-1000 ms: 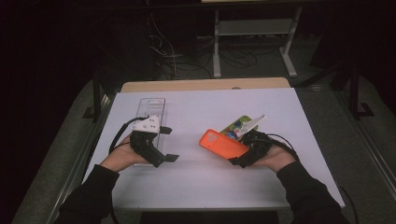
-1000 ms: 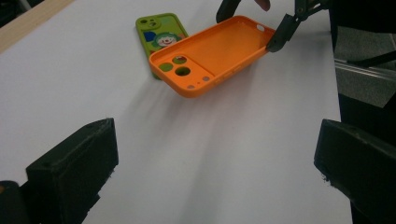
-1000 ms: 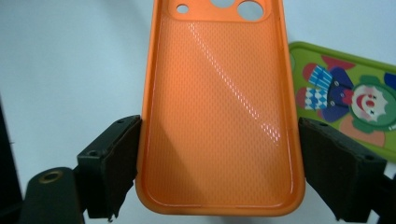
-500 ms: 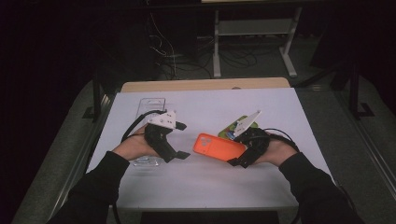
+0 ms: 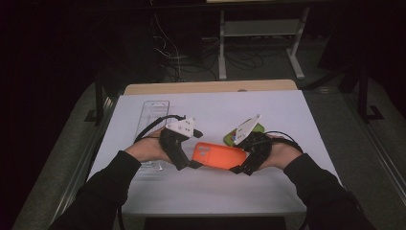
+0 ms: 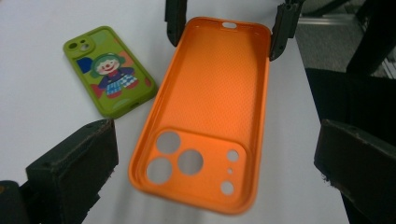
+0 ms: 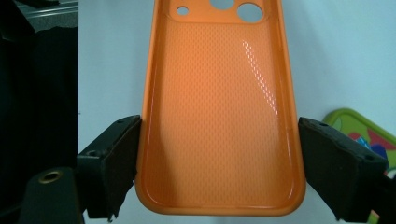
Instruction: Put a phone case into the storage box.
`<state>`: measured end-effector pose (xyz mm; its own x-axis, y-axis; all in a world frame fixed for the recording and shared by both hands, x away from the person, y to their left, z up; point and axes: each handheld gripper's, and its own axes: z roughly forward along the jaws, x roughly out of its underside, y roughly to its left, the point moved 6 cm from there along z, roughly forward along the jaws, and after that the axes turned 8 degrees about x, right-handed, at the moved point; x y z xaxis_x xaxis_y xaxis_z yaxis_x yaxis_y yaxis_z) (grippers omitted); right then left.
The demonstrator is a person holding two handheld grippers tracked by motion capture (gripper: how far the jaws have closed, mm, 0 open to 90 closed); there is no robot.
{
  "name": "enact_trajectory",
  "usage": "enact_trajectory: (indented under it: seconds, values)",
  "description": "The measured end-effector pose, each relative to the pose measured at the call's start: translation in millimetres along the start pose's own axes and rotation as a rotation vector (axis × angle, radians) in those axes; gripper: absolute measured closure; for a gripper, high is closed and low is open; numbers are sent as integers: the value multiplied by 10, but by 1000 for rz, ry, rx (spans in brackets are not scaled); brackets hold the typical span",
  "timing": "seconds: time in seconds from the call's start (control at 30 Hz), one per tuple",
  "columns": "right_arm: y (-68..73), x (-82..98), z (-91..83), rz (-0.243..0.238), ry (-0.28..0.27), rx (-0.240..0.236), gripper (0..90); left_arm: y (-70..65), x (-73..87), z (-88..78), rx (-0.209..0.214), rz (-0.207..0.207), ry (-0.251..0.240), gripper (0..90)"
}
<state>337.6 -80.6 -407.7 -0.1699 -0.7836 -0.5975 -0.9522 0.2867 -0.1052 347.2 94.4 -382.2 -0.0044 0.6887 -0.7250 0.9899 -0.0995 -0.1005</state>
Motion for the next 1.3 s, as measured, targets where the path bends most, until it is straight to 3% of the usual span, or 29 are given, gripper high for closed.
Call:
enact_trajectory:
  seconds: [0.43, 0.6, 0.67, 0.83, 1.3]
  values:
    - [74, -184, -41, -72, -21, -31, 153, -14, -46, 188, 45, 42, 117, 0]
    - [102, -247, -38, -93, -29, -43, 153, -6, -56, 248, 58, 42, 133, 0]
    - [131, -252, -46, -71, -6, -52, 153, -14, -54, 273, 67, 41, 140, 0]
    - [144, -288, -56, -73, -10, -54, 153, -30, -31, 286, 80, 45, 164, 61]
    - [112, -315, -21, -104, -27, -51, 153, -34, -9, 272, 102, 44, 171, 143]
